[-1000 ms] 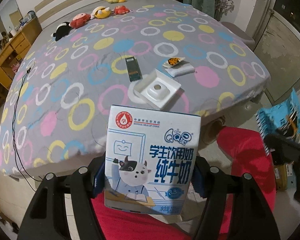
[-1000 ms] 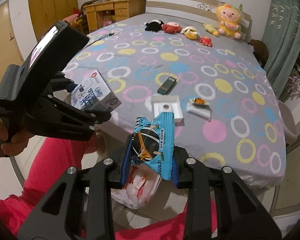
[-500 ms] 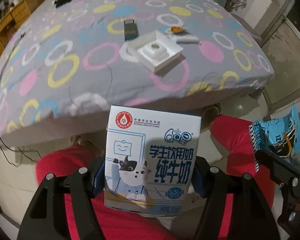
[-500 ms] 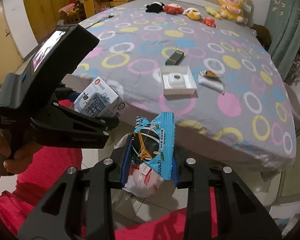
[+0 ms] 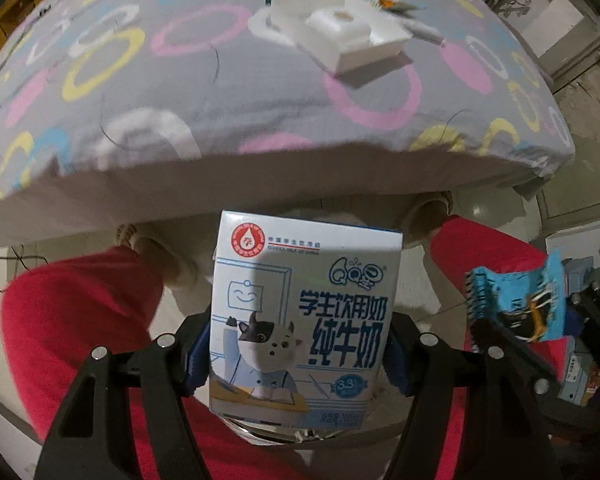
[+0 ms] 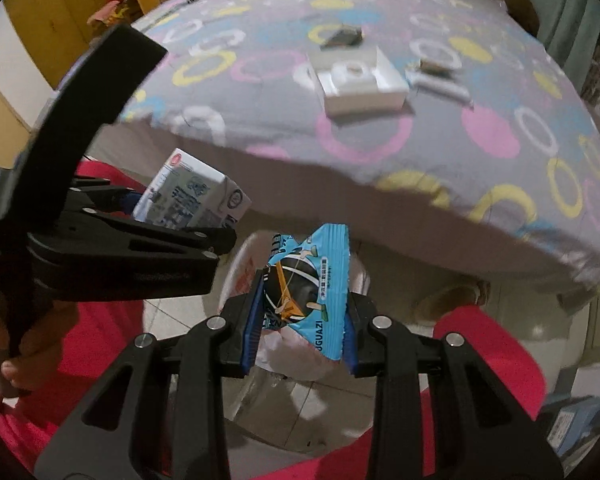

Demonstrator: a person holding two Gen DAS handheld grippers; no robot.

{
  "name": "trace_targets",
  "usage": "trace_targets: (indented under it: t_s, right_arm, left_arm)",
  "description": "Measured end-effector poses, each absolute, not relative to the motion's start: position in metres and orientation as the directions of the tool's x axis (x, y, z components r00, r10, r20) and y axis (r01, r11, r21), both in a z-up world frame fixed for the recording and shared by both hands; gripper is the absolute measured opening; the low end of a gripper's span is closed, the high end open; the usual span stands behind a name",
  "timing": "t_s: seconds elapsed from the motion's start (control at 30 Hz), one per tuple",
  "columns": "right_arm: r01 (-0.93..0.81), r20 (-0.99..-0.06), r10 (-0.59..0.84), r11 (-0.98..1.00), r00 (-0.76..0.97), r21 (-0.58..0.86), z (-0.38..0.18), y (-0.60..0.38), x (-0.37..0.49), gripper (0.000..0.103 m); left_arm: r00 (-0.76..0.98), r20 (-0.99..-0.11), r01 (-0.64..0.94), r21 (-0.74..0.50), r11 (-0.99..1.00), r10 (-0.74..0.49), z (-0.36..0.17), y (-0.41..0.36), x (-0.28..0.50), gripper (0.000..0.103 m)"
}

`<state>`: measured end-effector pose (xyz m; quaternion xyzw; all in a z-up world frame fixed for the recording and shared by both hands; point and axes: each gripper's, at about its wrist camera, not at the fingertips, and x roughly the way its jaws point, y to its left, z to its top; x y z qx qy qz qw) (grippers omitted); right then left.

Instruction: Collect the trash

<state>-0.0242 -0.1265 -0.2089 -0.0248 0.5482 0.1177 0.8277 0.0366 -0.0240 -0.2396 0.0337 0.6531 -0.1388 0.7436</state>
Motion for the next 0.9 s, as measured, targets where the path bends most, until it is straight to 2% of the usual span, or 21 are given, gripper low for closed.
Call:
trace_targets:
  t_s: [0.3,0.9]
  right_arm:
    - [-0.147,-0.949,0.184,0.978,0.255,0.150,-0.265,-0.135,-0.010,0.032]
    - [-0.077,-0.978,0.200,0.978,0.054,0.196,-0.354,-0.134,0.019,0.032]
  left_arm:
    - [0.019,-0.994,0.233,-0.097,0.968,-0.105,-0.292,-0.026,0.040,0.066]
    - [-0.157,-0.984,0.173,-0.117,0.978,-0.090,-0.368,-0.032,0.067,0.066]
